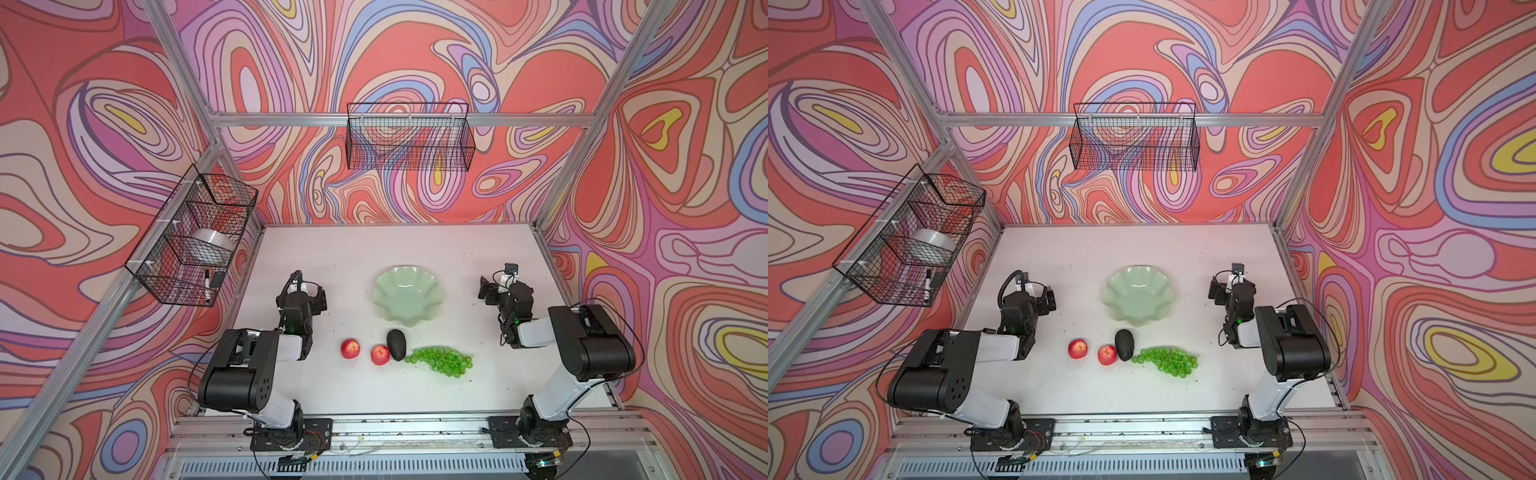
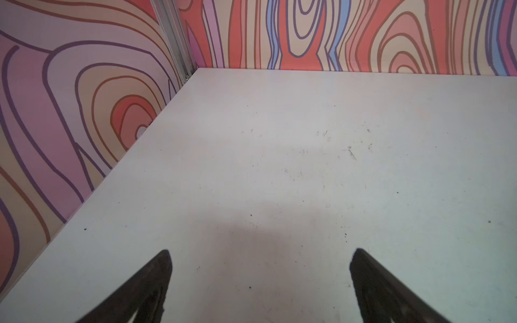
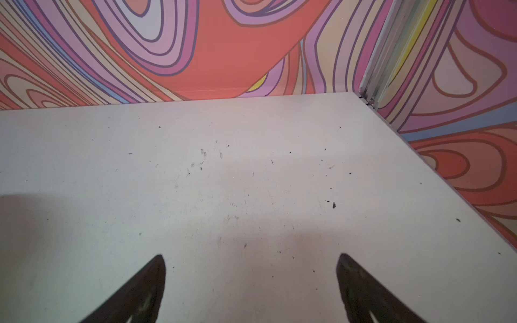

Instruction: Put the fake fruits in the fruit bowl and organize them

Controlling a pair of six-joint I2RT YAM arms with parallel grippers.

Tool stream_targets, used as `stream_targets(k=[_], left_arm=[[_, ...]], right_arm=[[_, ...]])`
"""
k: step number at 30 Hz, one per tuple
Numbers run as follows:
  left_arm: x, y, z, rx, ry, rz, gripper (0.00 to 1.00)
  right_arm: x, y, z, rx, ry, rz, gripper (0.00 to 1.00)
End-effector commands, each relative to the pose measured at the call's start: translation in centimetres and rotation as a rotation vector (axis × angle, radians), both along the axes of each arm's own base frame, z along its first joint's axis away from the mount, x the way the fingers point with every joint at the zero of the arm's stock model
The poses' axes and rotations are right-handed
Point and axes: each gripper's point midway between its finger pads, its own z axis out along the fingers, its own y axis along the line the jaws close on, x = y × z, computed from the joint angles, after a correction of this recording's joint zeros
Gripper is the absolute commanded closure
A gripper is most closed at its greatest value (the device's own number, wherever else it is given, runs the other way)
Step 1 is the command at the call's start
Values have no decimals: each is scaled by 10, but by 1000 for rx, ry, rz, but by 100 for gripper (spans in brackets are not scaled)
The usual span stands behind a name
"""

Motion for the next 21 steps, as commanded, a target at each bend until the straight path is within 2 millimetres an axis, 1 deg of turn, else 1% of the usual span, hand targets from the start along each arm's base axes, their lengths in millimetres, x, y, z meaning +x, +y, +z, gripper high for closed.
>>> stream_targets(k=[1,21], left_arm=[[1,1,3,10,-18,-6,0],[2,2,3,12,-14,-5,0]], right_arm=[[2,-1,4,2,-4,5,2],[3,-1,3,5,0,6,2]])
